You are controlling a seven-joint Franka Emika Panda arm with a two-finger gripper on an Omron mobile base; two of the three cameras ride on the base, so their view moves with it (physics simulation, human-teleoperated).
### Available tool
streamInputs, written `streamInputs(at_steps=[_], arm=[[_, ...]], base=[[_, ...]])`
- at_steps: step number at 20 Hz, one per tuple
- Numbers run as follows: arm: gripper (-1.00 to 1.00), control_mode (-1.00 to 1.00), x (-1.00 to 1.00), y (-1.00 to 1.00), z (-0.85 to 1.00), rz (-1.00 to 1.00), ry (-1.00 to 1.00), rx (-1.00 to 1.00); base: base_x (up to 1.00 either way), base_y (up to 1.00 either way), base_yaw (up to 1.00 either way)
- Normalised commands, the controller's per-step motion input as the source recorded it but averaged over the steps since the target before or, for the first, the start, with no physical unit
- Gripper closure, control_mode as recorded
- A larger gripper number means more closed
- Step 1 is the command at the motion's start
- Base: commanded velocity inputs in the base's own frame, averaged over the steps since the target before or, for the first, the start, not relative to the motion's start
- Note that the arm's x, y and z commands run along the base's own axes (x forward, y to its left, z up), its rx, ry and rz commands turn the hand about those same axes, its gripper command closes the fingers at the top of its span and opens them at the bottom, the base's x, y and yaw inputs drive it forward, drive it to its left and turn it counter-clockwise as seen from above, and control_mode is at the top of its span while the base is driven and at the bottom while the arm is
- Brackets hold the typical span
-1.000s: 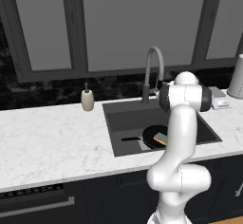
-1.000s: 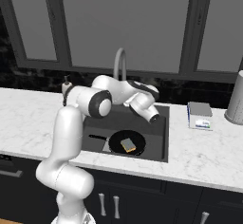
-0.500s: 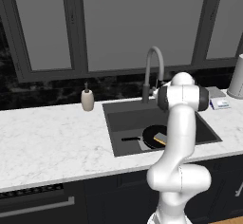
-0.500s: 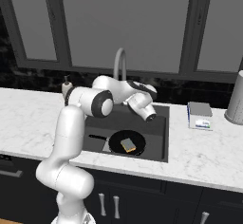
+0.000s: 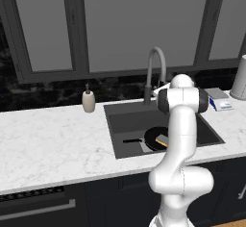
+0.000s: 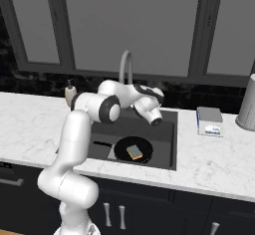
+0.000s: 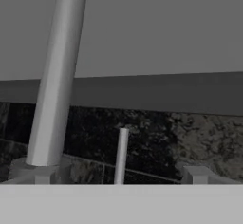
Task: Pick the pan and sponge and place them into the sink. Then turn on the water.
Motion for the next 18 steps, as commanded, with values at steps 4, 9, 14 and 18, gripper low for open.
streamInputs(at_steps=[4,9,14,18], arm=[[-1.00,-1.00,0.27,-0.14,-0.01,-0.07,0.00,0.00],[-1.00,-1.00,0.27,-0.13,-0.09,-0.06,0.00,0.00],[-1.00,-1.00,0.24,-0.09,-0.17,-0.06,0.00,0.00],[1.00,-1.00,0.18,-0.12,-0.16,-0.04,0.00,0.00]], base=[[0.00,0.00,0.00],[0.00,0.00,0.00],[0.00,0.00,0.00],[0.00,0.00,0.00]])
